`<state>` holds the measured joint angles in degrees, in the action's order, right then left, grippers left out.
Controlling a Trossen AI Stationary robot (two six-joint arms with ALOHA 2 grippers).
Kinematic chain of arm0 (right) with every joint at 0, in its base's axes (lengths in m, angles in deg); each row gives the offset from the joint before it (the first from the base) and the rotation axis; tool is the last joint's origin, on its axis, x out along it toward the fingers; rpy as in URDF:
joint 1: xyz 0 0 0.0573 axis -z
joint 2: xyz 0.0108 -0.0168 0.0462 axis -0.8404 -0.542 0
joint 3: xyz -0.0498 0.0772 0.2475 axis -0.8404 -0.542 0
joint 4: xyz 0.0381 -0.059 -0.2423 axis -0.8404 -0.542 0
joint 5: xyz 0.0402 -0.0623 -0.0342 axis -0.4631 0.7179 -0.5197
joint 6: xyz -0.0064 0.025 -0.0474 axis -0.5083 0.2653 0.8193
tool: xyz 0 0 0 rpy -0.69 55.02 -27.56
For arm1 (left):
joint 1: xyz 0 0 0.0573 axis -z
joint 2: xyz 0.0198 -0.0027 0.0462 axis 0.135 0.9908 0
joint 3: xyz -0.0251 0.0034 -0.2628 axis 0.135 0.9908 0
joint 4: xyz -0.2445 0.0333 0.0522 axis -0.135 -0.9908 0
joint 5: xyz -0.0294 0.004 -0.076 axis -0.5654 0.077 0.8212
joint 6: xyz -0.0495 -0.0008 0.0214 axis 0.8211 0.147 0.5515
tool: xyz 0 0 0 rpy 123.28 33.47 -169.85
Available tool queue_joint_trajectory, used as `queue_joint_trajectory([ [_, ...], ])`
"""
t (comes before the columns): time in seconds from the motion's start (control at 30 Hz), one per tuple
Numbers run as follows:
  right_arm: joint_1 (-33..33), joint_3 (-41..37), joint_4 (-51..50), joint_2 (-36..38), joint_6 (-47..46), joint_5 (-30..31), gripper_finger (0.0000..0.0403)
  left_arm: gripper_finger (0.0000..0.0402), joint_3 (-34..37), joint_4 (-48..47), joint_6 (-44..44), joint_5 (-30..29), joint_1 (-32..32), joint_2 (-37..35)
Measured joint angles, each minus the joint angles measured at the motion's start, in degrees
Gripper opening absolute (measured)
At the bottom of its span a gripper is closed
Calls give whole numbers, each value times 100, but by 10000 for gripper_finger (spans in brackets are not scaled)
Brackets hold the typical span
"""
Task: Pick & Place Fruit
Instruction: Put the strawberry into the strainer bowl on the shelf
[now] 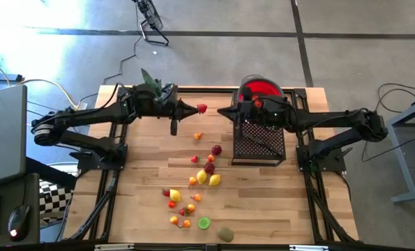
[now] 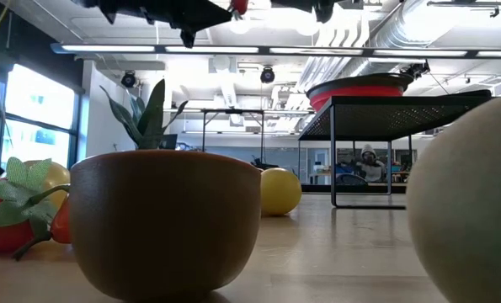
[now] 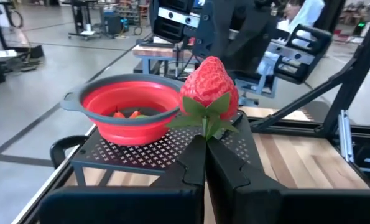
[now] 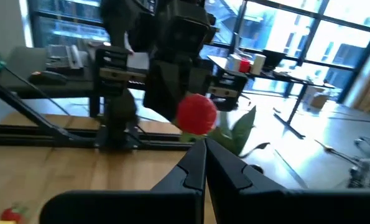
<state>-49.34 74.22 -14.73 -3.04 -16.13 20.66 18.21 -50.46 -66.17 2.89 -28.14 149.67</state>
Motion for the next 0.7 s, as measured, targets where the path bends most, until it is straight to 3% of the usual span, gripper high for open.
queue_joint_trajectory([
  [0.2,118,4,22,-144,124,-20,38,0,0,95,2,369,-147,152],
  [0.53,168,2,725,-739,-28,-41,236,0,0,95,-35,379,-136,150],
  [0.7,166,2,1155,-924,-206,-163,310,0,0,95,-37,493,-136,150],
])
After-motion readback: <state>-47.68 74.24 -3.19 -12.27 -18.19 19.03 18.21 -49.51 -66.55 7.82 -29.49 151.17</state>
